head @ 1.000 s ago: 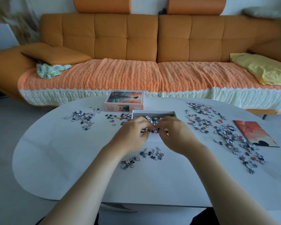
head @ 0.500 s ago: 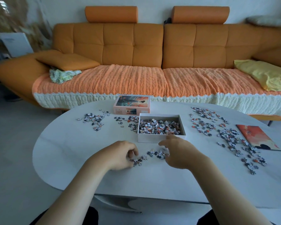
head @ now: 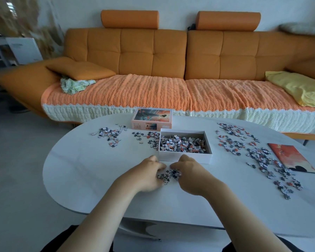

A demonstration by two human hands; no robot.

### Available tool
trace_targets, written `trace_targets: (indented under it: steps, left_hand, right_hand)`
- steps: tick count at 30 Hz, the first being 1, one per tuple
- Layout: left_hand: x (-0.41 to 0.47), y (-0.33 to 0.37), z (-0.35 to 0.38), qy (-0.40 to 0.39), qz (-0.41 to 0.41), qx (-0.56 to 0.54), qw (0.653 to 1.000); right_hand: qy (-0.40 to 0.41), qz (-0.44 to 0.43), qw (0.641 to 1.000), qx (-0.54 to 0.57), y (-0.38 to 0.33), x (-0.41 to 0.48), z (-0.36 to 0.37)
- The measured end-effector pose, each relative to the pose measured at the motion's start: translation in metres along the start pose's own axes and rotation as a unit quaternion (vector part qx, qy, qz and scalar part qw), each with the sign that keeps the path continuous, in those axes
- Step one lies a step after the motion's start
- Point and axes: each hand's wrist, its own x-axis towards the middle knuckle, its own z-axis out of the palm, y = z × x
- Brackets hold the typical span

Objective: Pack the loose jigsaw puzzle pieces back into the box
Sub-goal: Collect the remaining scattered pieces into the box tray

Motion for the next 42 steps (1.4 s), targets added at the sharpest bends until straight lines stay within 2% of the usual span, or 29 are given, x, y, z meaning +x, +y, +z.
trace_targets:
  steps: [4,10,13,24,31,38,42]
  left_hand:
    - [0.001,0.007,0.005,0.02,0.039,-0.014,0.999]
    - [0.001,-0.002,0.002,0.02,0.0,0.006,1.0]
    - [-0.001,0.004,0.007,0.014,0.013,0.02,1.0]
    - [0.009,0.015,0.013,0.086,0.023,-0.047,0.995]
    - [0.009,0.016,0.013,0.089,0.009,-0.1,0.991]
    - [0.015,0.018,0.004,0.089,-0.02,-0.204,0.975]
    - [0.027,0.024,-0.01,0.15,0.0,-0.22,0.964]
  right_hand:
    - [-0.012,0.002,1.0,0.009,0.001,0.002,-0.006]
    - [-0.04,0.043,0.998,0.001,0.01,-0.004,-0.018]
    - [-0.037,0.038,0.999,-0.011,0.006,-0.001,-0.011]
    - [0.004,0.04,0.999,0.031,-0.005,0.005,-0.007]
    - [-0.002,0.048,0.998,0.05,-0.006,0.003,-0.013]
    - [0.015,0.072,0.985,0.154,0.002,0.008,-0.02]
    - [0.073,0.061,0.975,0.199,0.006,0.012,-0.035]
